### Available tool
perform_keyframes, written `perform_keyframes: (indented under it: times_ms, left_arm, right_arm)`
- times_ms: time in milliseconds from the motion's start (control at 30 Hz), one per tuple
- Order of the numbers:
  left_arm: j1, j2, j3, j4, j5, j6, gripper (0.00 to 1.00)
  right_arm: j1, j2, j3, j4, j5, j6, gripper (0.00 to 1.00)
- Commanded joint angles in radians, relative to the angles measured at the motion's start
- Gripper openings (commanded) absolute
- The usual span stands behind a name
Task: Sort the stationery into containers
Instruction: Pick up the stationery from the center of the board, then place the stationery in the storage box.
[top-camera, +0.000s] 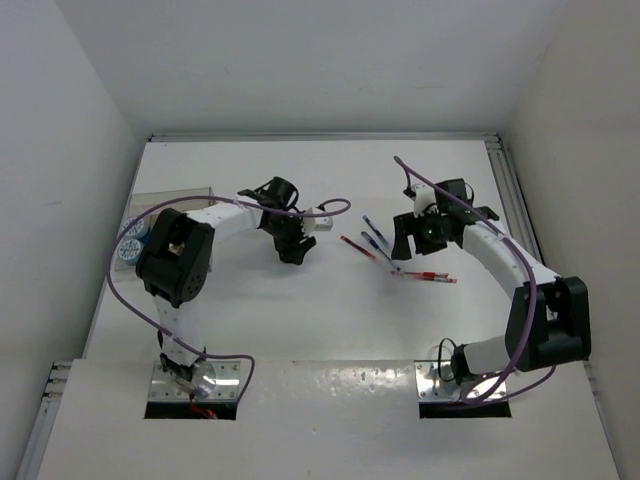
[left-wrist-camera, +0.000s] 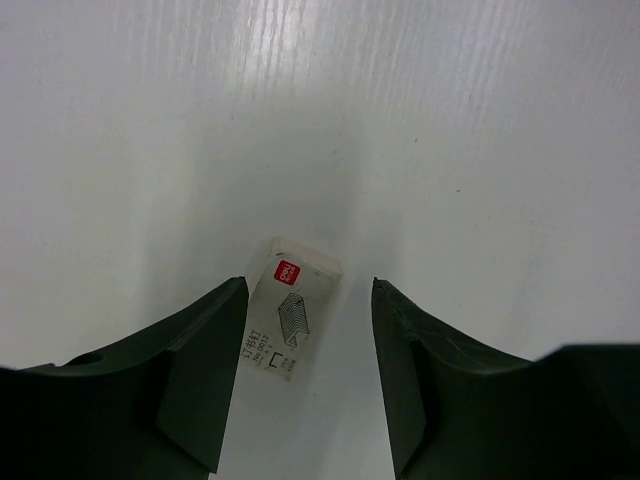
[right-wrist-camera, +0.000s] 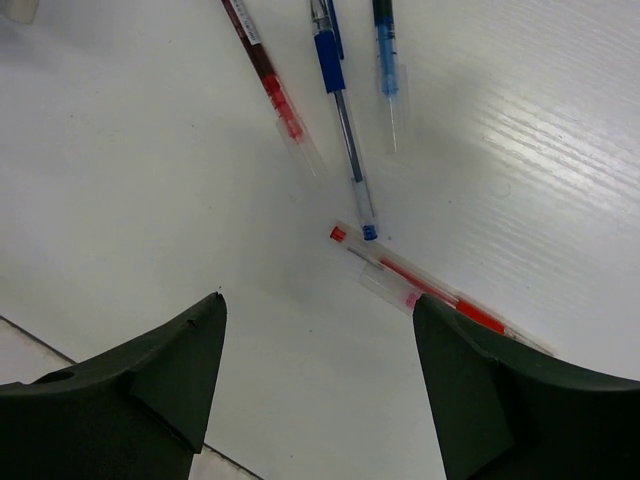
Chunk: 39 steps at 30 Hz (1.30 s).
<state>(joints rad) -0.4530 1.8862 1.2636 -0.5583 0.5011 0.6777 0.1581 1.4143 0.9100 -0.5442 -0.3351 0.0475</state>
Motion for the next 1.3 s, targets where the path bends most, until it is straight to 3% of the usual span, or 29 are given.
perform_keyframes:
  times_ms: [0, 233, 400, 600, 900, 1067, 1267]
  left_arm:
    - [-0.004, 0.016, 0.019, 0.014, -0.027, 0.045, 0.58]
    - [-0.004, 0.041, -0.027, 0.021, -0.093, 0.111, 0.5]
    - [-0.009, 0.004, -0.079, 0.055, -0.133, 0.126, 0.36]
    - [0.011, -0.071, -0.099, 0.063, -0.141, 0.039, 0.17]
    - [0.267, -0.335, -0.004, -0.141, -0.114, -0.116, 0.09]
    - [0.427, -0.375, 0.037, -0.265, -0.141, -0.098, 0.09]
    - [0.597, -0.349, 0.011, -0.284, -0.139, -0.101, 0.1]
  right_arm:
    - [-0.026, -0.031, -0.01, 0.004, -0.044, -0.015, 0.74]
    - [-0.066, -0.052, -0.034, 0.0, -0.065, -0.02, 0.73]
    - [-0.081, -0.074, -0.052, 0.0, -0.064, -0.034, 0.72]
    - [-0.094, -0.094, -0.075, -0.003, -0.047, -0.04, 0.72]
    - [-0.112, -0.094, -0.099, 0.0, -0.05, -0.083, 0.72]
    - [-0.106, -0.077, -0.076, 0.007, -0.074, -0.06, 0.71]
    - [-0.088, -0.051, -0.071, 0.049, -0.064, -0.022, 0.7]
